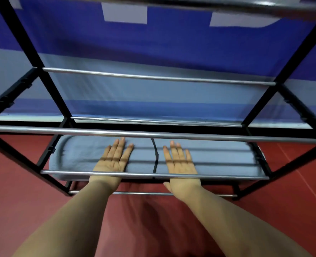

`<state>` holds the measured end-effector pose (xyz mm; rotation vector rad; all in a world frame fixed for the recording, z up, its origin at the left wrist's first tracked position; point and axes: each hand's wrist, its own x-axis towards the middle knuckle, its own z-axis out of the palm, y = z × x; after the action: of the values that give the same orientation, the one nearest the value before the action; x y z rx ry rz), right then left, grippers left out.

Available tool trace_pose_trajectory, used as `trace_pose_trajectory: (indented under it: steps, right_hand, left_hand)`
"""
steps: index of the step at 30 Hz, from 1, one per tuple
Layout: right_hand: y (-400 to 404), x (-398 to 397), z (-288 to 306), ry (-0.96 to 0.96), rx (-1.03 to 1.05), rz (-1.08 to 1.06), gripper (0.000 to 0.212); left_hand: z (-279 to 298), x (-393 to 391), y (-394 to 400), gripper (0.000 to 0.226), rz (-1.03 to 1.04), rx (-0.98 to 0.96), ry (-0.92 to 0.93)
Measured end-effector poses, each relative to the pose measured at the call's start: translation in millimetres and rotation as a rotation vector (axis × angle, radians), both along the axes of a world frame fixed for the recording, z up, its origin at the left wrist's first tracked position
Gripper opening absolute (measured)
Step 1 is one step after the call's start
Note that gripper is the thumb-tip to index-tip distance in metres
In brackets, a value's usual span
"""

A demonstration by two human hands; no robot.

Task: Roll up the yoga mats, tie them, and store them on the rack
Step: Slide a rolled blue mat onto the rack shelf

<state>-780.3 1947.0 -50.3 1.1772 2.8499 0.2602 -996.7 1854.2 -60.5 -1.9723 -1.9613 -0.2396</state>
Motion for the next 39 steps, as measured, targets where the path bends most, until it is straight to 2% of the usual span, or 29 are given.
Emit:
trace_pose_trajectory:
  steps: [3,6,7,8,10,11,12,14,16,18,20,23,26,29,32,39]
  right_hand:
    - [-8.0,29.3,7.3,-0.001,-0.06,0.236,0.121]
    - [-3.6,48.1,14.4,-0.126,-0.005,0.426,0.083]
    - [-1.7,50.2,14.7,-0.148,0.004,0.493,0.068]
    - [-1.1,54.7,12.2,-0.161,-0.026,0.544,0.058]
    - [-11.5,61.4,18.7,-0.223,-0.109,0.567,0.056]
    - [-19.1,64.8,21.4,-0.262,-0.131,0.574,0.058]
    - [-24.7,68.0,20.0,-0.28,-0.148,0.581,0.058]
    - [-33.8,71.8,24.4,-0.408,-0.289,0.466,0.068]
    - [-38.4,69.8,37.5,-0.438,-0.475,0.321,0.073]
    - [-37.9,66.6,57.0,-0.414,-0.559,0.252,0.061]
    - [-31.6,63.6,90.8,-0.365,-0.61,0.201,0.052]
    - [-28.5,65.1,162.3,-0.283,-0.648,0.101,0.047]
    - [-33.7,75.6,249.4,-0.309,-0.752,0.017,0.051]
    - [-36.7,85.3,345.6,-0.308,-0.786,-0.019,0.046]
    - [-34.8,88.2,445.3,-0.319,-0.732,-0.026,0.045]
    - [-17.8,86.1,706.2,-0.256,-0.57,-0.039,0.043]
  left_hand:
    - [1.2,0.1,-13.0,0.064,-0.194,-0.086,0.187]
    - [9.4,16.3,-19.7,0.064,-0.407,-0.349,0.295]
    - [15.1,25.1,-21.7,0.067,-0.397,-0.485,0.266]
    - [20.4,38.2,-24.4,0.065,-0.399,-0.541,0.251]
    - [31.5,61.1,-29.2,0.057,-0.453,-0.593,0.279]
    - [33.2,66.7,-31.5,0.056,-0.477,-0.683,0.337]
    - [34.8,74.6,-34.2,0.054,-0.423,-0.87,0.342]
    - [43.4,92.7,-33.1,0.051,-0.259,-1.066,0.209]
    - [61.9,111.0,-27.3,0.051,-0.075,-1.114,-0.039]
    - [83.5,125.5,-13.5,0.05,0.032,-1.093,-0.257]
    - [113.9,134.8,0.1,0.048,0.1,-1.01,-0.357]
    - [177.7,148.7,1.0,0.049,0.17,-1.051,-0.374]
    - [259.0,165.3,-6.6,0.048,0.185,-1.106,-0.369]
    - [353.1,177.9,-12.6,0.048,0.178,-1.114,-0.392]
    - [446.8,184.9,-13.9,0.048,0.195,-1.104,-0.425]
    - [697.9,183.3,9.1,0.045,0.189,-0.921,-0.416]
